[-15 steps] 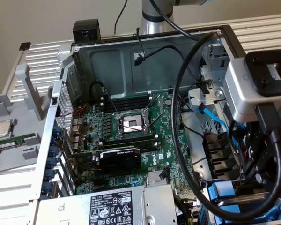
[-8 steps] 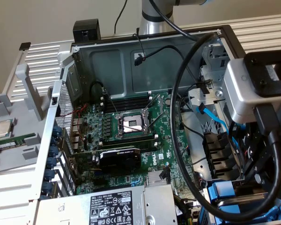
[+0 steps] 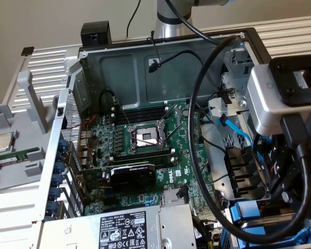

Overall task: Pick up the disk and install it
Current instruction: 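Insert the first disk wire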

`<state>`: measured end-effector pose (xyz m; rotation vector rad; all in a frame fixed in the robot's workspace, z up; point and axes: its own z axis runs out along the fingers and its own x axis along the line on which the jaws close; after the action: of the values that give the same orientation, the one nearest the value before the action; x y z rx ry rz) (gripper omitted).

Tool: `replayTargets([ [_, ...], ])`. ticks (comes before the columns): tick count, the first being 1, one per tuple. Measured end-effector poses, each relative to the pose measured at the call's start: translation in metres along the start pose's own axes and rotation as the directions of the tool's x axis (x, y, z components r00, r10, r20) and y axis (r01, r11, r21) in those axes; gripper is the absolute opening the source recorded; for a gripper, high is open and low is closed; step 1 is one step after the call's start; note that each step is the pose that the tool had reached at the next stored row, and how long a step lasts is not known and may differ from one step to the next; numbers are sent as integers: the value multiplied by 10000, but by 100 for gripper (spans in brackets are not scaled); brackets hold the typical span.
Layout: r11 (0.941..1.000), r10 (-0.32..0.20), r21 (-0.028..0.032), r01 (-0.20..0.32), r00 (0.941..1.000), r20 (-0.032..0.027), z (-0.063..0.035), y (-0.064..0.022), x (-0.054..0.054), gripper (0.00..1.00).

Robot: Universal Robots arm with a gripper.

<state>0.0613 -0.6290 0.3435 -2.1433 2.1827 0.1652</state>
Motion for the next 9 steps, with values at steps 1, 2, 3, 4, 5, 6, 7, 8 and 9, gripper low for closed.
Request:
replayTargets([
  [1,10000,3,7,-3,10000,0,0,-1,0,16],
  [2,10000,6,11,-6,10000,1,0,0,0,16],
  [3,10000,9,14,-9,10000,1,0,0,0,16],
  [4,10000,11,20,-11,10000,1,1,0,0,16],
  [5,10000,14,25,-14,10000,1,1,1,0,16],
  [6,10000,18,30,-18,10000,1,2,3,0,16],
  [7,10000,24,36,-24,10000,2,2,6,0,16],
  [8,10000,27,43,-27,10000,2,3,10,0,16],
  [9,10000,31,49,-31,10000,2,4,15,1,16],
])
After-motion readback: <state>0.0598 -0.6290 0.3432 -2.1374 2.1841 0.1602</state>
